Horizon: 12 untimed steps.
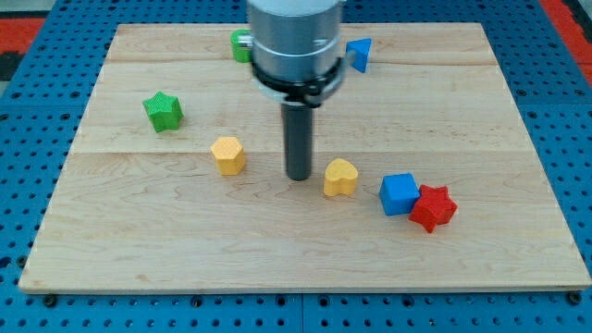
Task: Move the yellow hexagon into group of blocks
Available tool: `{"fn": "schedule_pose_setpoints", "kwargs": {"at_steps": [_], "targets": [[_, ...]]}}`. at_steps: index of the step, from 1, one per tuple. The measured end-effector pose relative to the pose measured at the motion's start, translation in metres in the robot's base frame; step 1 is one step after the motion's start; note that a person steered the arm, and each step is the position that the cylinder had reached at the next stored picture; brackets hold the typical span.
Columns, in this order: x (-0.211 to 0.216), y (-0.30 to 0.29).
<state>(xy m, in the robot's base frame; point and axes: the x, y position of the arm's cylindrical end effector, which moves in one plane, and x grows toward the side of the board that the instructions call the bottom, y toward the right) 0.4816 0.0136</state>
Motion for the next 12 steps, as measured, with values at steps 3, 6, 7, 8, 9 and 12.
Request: {"fn": "schedule_pose_setpoints", "kwargs": {"at_steps": [3,6,7,8,9,12], "targets": [[-0.024,0.007],[0.014,-0.141],[-0.037,-0.159],[-0.032,-0.088],[-0.009,0.011],[0.052,0.056]]}}
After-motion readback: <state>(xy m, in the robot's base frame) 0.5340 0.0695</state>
